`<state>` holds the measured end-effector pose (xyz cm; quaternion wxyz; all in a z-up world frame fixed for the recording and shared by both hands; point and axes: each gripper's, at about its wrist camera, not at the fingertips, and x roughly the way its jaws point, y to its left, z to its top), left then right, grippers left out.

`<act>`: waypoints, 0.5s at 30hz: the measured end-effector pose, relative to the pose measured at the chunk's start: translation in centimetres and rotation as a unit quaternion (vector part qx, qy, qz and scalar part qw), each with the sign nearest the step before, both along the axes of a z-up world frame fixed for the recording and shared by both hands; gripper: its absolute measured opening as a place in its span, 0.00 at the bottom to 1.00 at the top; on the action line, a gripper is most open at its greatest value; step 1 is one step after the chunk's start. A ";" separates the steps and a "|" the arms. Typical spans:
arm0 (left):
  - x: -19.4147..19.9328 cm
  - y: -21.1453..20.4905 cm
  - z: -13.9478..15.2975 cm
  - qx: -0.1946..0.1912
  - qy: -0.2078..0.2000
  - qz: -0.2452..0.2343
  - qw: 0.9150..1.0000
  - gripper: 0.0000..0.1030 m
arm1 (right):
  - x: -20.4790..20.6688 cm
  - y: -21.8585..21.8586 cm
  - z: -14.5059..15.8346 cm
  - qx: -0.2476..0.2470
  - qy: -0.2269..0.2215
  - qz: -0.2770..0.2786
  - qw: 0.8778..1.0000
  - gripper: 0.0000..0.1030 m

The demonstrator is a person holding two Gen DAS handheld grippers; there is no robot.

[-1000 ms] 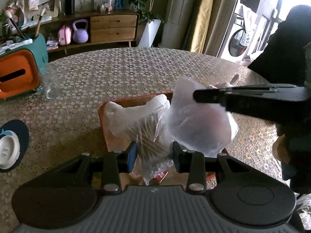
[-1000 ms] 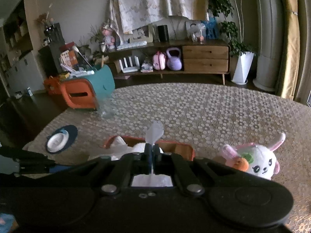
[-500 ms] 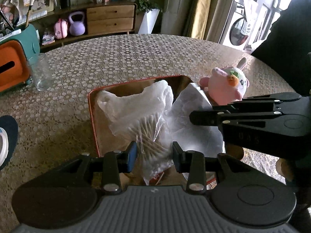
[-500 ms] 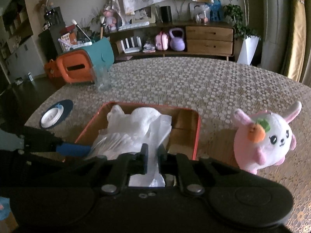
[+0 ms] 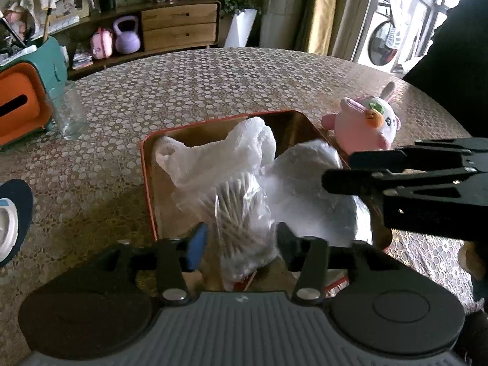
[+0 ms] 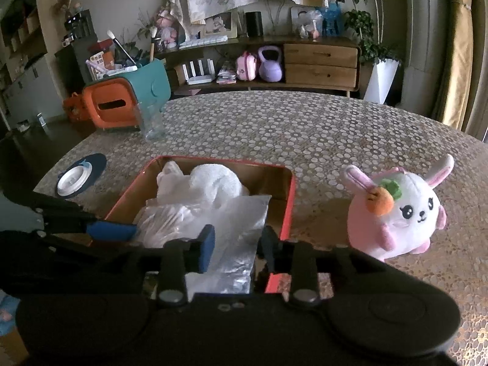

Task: Organize soft objects
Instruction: 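Lower the cotton-swab bag into the box and open the left gripper while the right gripper releases the plastic bag, then move both grippers away from the box toward the yellow duck and blue mask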

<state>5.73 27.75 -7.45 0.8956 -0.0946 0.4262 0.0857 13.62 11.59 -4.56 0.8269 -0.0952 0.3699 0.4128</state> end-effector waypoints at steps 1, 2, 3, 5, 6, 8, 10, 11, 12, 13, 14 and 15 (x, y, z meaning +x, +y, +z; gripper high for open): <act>0.0 0.0 0.1 0.000 -0.002 0.003 1.000 0.60 | -0.1 -0.1 0.0 0.000 0.000 0.000 1.000 0.40; -0.1 0.0 0.2 0.000 -0.004 0.005 1.000 0.60 | -0.1 -0.3 0.1 0.001 -0.001 0.000 1.000 0.42; -0.1 0.0 0.4 0.000 -0.006 0.006 1.000 0.60 | -0.1 -0.3 0.2 0.001 -0.001 0.000 1.000 0.44; -0.2 -0.1 0.6 0.000 -0.009 0.005 1.000 0.60 | -0.3 -0.6 0.5 0.004 -0.002 0.000 1.000 0.45; -0.3 -0.2 0.8 0.001 -0.010 0.005 1.000 0.61 | -0.3 -0.7 0.7 0.006 -0.002 0.000 1.000 0.45; -0.6 -0.5 1.3 0.006 -0.016 0.005 1.000 0.65 | -0.4 -1.2 1.1 0.011 -0.001 0.001 1.000 0.46; -0.8 -0.7 2.0 0.007 -0.023 0.003 1.000 0.65 | -0.6 -1.7 1.8 0.019 -0.001 0.002 1.000 0.49; -1.0 -0.9 2.3 0.007 -0.026 0.003 1.000 0.65 | -0.8 -1.8 2.1 0.022 -0.001 0.002 1.000 0.51; -1.1 -1.0 2.6 0.008 -0.029 0.003 1.000 0.65 | -0.9 -2.1 2.4 0.026 -0.003 0.003 1.000 0.52; -1.2 -1.2 3.0 0.010 -0.032 0.003 0.999 0.65 | -1.1 -2.3 2.8 0.030 -0.004 0.006 1.000 0.53; -1.4 -1.4 3.4 0.011 -0.035 0.001 0.999 0.65 | -1.3 -2.7 3.1 0.034 -0.006 0.008 0.999 0.53; -1.5 -1.6 3.7 0.011 -0.035 0.000 0.999 0.65 | -1.5 -3.0 3.5 0.037 -0.007 0.009 0.999 0.54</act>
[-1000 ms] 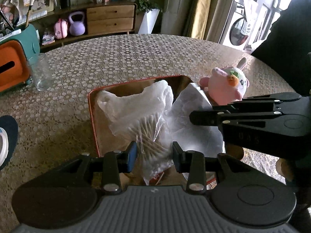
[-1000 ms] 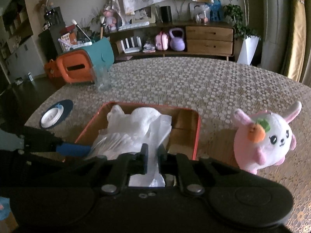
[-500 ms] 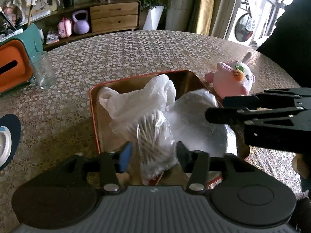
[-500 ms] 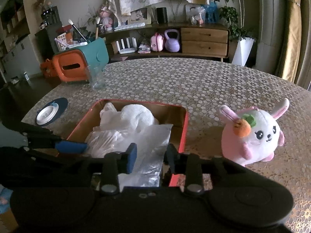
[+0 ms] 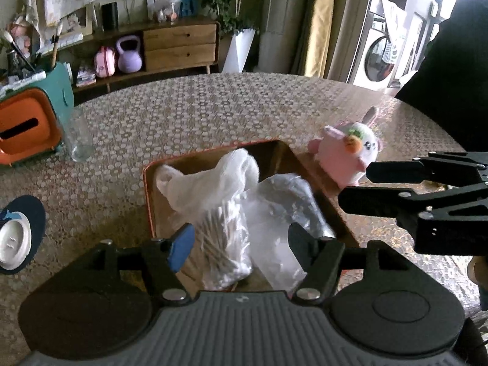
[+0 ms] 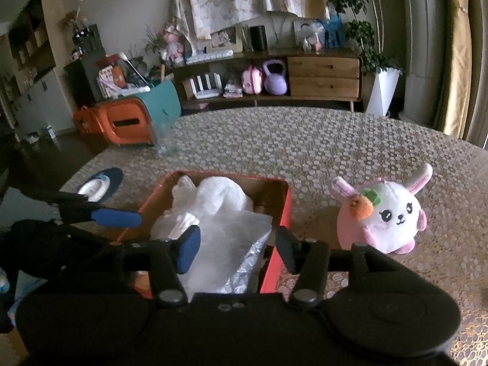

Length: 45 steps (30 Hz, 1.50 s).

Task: Organize soft objects
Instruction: 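Move both grippers away from the box toward the yellow duck and blue mask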

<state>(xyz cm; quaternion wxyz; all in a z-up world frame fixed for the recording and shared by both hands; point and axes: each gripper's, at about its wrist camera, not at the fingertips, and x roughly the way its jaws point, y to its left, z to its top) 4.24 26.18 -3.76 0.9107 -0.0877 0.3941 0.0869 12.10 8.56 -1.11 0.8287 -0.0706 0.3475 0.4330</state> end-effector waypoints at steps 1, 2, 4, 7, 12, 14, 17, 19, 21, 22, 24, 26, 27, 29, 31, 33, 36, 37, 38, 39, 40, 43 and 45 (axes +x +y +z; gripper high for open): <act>-0.1 -0.2 0.2 0.000 0.000 -0.001 1.000 0.65 | -0.2 -0.3 0.3 0.004 -0.001 0.002 1.000 0.54; -0.2 -0.5 0.5 0.000 -0.001 -0.002 1.000 0.65 | -0.4 -0.7 0.6 0.007 -0.002 0.003 1.000 0.54; -0.4 -1.1 1.2 0.001 -0.007 -0.003 1.000 0.65 | -0.8 -1.5 1.2 0.012 -0.005 0.003 1.000 0.55; -0.7 -2.1 2.4 0.000 -0.018 -0.008 1.000 0.65 | -1.3 -2.8 2.3 0.021 -0.011 0.004 1.000 0.56; -1.1 -4.5 4.5 0.011 -0.043 -0.020 0.999 0.65 | -2.5 -5.2 3.8 0.034 -0.025 -0.002 0.999 0.62; -1.2 -5.6 5.3 0.012 -0.053 -0.028 0.998 0.65 | -2.8 -6.4 4.4 0.042 -0.030 -0.006 0.999 0.62; -1.1 -7.2 6.4 0.005 -0.067 -0.037 0.997 0.65 | -3.0 -8.1 5.1 0.049 -0.033 -0.012 0.998 0.65; -1.0 -8.4 6.9 0.004 -0.074 -0.043 0.996 0.65 | -3.1 -9.3 5.4 0.050 -0.037 -0.019 0.998 0.68; -0.8 -9.6 7.3 0.001 -0.079 -0.050 0.996 0.65 | -3.2 -10.4 5.6 0.051 -0.040 -0.024 0.998 0.69; -0.5 -10.2 7.5 -0.002 -0.081 -0.054 0.995 0.65 | -3.2 -11.1 5.8 0.052 -0.043 -0.029 0.997 0.70; -0.2 -11.3 7.7 -0.007 -0.082 -0.062 0.995 0.65 | -3.3 -12.3 6.0 0.052 -0.047 -0.037 0.997 0.72; 0.2 -12.5 7.7 -0.010 -0.085 -0.069 0.994 0.73 | -3.4 -13.5 6.1 0.053 -0.049 -0.045 0.996 0.74; 0.3 -13.0 7.7 -0.012 -0.087 -0.071 0.994 0.76 | -3.4 -14.0 6.1 0.053 -0.050 -0.049 0.996 0.75; 0.7 -14.2 7.6 -0.016 -0.092 -0.077 0.993 0.77 | -3.3 -15.3 6.2 0.054 -0.051 -0.058 0.996 0.76; 1.3 -15.1 7.5 -0.021 -0.091 -0.084 0.992 0.77 | -3.3 -16.4 6.4 0.052 -0.056 -0.068 0.995 0.78; 1.9 -16.1 7.3 -0.025 -0.090 -0.090 0.991 0.77 | -3.1 -17.7 6.5 0.049 -0.063 -0.079 0.994 0.79; 2.8 -17.4 7.1 -0.032 -0.091 -0.102 0.990 0.77 | -2.9 -19.9 6.4 0.050 -0.068 -0.098 0.992 0.83; 3.1 -17.9 7.0 -0.034 -0.092 -0.106 0.990 0.78 | -2.7 -20.7 6.3 0.051 -0.068 -0.105 0.991 0.83; 3.5 -18.4 6.9 -0.035 -0.092 -0.108 0.989 0.81 | -2.6 -21.4 6.2 0.052 -0.068 -0.111 0.990 0.84; 3.8 -18.9 6.8 -0.037 -0.093 -0.111 0.989 0.81 | -2.4 -22.1 6.1 0.052 -0.067 -0.118 0.989 0.84; 4.1 -19.4 6.7 -0.038 -0.095 -0.114 0.988 0.81 | -2.2 -22.8 6.0 0.052 -0.068 -0.124 0.989 0.85; 5.2 -20.8 6.5 -0.040 -0.094 -0.126 0.987 0.81 | -1.7 -24.9 5.5 0.047 -0.070 -0.141 0.986 0.86; 5.8 -21.7 6.2 -0.043 -0.094 -0.136 0.985 0.81 | -1.4 -26.4 5.2 0.042 -0.071 -0.153 0.985 0.86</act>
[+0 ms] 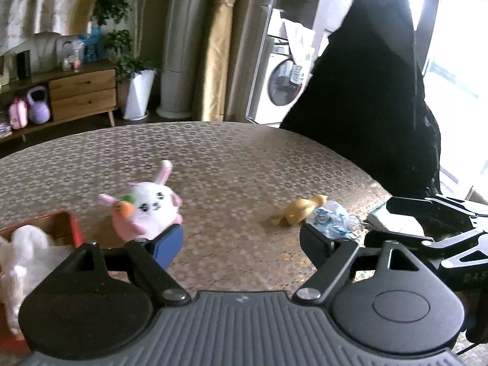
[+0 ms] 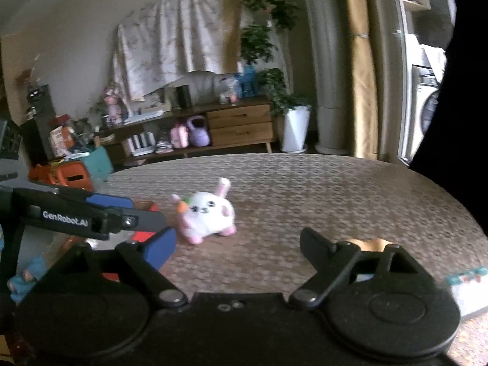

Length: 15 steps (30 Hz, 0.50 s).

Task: Organize soft objects
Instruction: 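Move both grippers away from the box toward the yellow duck and blue mask, then grasp the yellow rubber duck with the left gripper while the right gripper grasps the blue printed mask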

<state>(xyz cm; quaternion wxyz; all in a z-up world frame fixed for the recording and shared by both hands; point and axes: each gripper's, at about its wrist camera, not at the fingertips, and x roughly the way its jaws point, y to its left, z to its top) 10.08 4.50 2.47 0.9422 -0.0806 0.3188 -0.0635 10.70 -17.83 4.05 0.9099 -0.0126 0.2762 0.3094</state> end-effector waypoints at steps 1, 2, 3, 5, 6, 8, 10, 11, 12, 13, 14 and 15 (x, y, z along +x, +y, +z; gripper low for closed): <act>0.4 -0.4 -0.1 -0.002 -0.001 -0.004 1.000 0.81 | 0.1 -0.6 -0.2 -0.003 0.000 -0.005 1.000 0.86; 0.7 -0.8 -0.3 -0.003 -0.002 -0.009 1.000 0.81 | 0.3 -1.3 -0.5 -0.006 -0.001 -0.012 1.000 0.86; 1.2 -1.3 -0.4 -0.002 -0.002 -0.012 1.000 0.81 | 0.4 -1.9 -0.8 -0.011 -0.003 -0.019 1.000 0.86; 2.0 -2.2 -0.7 0.000 0.000 -0.017 1.000 0.84 | 0.6 -3.0 -1.4 -0.020 -0.007 -0.032 0.999 0.88; 2.5 -2.7 -0.8 0.002 0.000 -0.020 1.000 0.84 | 0.9 -3.5 -1.6 -0.023 -0.006 -0.038 0.999 0.89; 3.4 -3.6 -1.1 0.006 0.000 -0.026 1.000 0.85 | 1.4 -4.6 -2.4 -0.024 0.000 -0.048 0.999 0.89; 4.5 -4.4 -1.4 0.005 0.003 -0.037 0.999 0.86 | 1.7 -5.4 -3.1 -0.029 0.006 -0.052 0.998 0.89; 5.1 -4.9 -1.6 0.003 0.005 -0.043 0.999 0.88 | 1.9 -5.8 -3.5 -0.036 0.005 -0.053 0.998 0.89; 5.6 -5.2 -1.8 0.001 0.006 -0.047 0.999 0.89 | 2.1 -6.0 -3.8 -0.042 0.004 -0.055 0.998 0.89; 6.1 -5.5 -2.0 -0.001 0.008 -0.049 0.999 0.93 | 2.3 -6.3 -4.2 -0.047 0.003 -0.057 0.997 0.89; 6.7 -5.9 -2.3 -0.002 0.008 -0.052 0.999 0.96 | 2.5 -6.6 -4.5 -0.050 0.003 -0.057 0.997 0.89; 7.2 -6.3 -2.5 -0.003 0.007 -0.057 0.998 0.97 | 2.8 -6.8 -4.8 -0.052 0.004 -0.059 0.997 0.89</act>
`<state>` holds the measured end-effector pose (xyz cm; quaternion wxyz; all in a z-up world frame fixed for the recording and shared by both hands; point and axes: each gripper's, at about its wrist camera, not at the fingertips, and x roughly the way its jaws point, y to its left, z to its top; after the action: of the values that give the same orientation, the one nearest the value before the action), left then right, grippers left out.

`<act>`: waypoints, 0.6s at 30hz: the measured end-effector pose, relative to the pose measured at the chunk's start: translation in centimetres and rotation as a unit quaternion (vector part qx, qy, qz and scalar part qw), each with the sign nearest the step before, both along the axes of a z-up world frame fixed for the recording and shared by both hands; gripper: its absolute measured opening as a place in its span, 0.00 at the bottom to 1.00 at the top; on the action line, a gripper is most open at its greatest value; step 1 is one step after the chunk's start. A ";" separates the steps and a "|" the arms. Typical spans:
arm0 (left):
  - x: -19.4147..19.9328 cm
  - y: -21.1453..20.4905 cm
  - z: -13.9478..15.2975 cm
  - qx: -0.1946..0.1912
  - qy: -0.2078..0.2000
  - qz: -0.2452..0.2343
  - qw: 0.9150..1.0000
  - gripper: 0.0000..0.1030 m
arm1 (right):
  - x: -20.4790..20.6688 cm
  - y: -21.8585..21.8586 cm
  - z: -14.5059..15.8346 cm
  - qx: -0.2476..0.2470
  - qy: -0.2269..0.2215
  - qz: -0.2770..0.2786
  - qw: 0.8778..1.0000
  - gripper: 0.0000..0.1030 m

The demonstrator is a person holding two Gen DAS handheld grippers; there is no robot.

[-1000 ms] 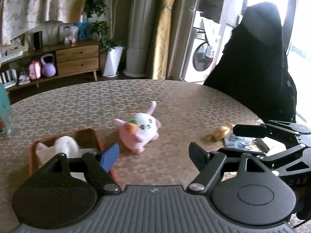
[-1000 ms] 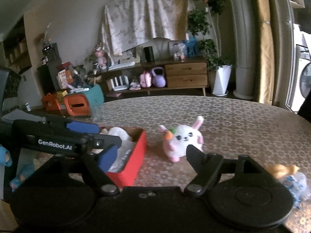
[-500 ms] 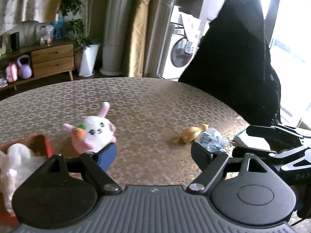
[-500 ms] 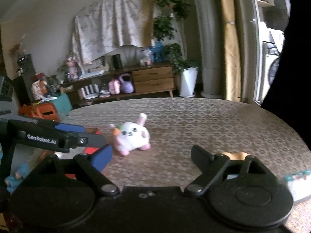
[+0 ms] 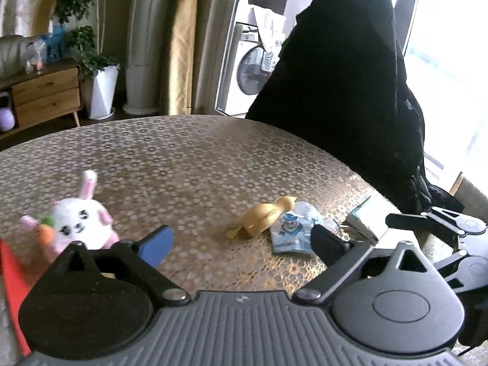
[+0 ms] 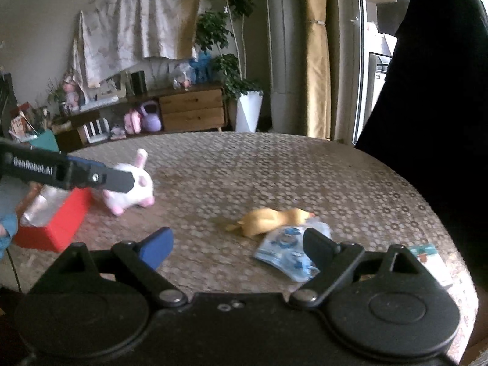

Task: Organize soft objects
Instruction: 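Grasp the yellow rubber duck with the left gripper while the right gripper grasps the blue printed mask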

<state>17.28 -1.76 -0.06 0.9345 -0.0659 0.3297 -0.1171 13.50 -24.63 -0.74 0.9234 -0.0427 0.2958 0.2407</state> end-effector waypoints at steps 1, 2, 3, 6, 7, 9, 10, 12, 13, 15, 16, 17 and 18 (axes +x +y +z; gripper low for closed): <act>0.4 -0.3 -0.2 -0.002 0.000 -0.005 1.000 0.97 | 0.3 -0.3 -0.3 -0.002 0.000 -0.001 1.000 0.89; 1.0 -0.6 -0.5 -0.003 0.001 -0.009 1.000 0.97 | 0.7 -0.4 -0.6 -0.005 0.001 -0.002 1.000 0.89; 1.5 -1.1 -0.7 -0.004 0.002 -0.015 1.000 0.97 | 1.0 -0.5 -0.9 -0.009 0.002 -0.003 1.000 0.89; 3.1 -2.3 -1.6 0.001 0.007 -0.026 1.000 0.97 | 2.2 -0.9 -1.9 -0.017 0.010 0.003 1.000 0.90; 3.7 -2.7 -1.8 0.000 0.009 -0.029 1.000 0.97 | 2.7 -1.0 -2.2 -0.021 0.014 0.007 1.000 0.91; 5.0 -3.2 -2.3 -0.005 0.018 -0.028 0.999 0.97 | 3.5 -1.1 -3.0 -0.025 0.023 0.016 0.999 0.91; 5.7 -3.4 -2.6 -0.009 0.023 -0.024 0.999 0.97 | 3.9 -1.1 -3.4 -0.028 0.027 0.020 0.999 0.91; 6.9 -3.9 -3.3 -0.013 0.022 -0.020 0.999 0.97 | 4.7 -1.3 -4.0 -0.036 0.030 0.021 0.999 0.91; 7.4 -4.2 -3.5 -0.009 0.023 -0.019 1.000 0.97 | 5.1 -1.2 -4.4 -0.040 0.031 0.022 0.998 0.91; 8.5 -4.8 -4.4 -0.002 0.028 -0.019 0.999 0.97 | 5.9 -1.2 -5.1 -0.048 0.035 0.022 0.998 0.91; 8.8 -4.9 -4.7 -0.002 0.030 -0.021 0.999 0.97 | 6.3 -1.2 -5.4 -0.051 0.037 0.022 0.998 0.91; 9.2 -5.2 -5.1 -0.002 0.031 -0.023 0.999 0.97 | 6.6 -1.2 -5.7 -0.054 0.039 0.024 0.997 0.91; 9.6 -5.4 -5.5 -0.002 0.033 -0.026 0.999 0.97 | 7.1 -1.1 -5.9 -0.057 0.042 0.027 0.997 0.91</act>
<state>26.92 -7.12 -5.53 0.9197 -0.0628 0.3616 -0.1395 20.59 -25.71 -6.68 0.8995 -0.0937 0.3460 0.2496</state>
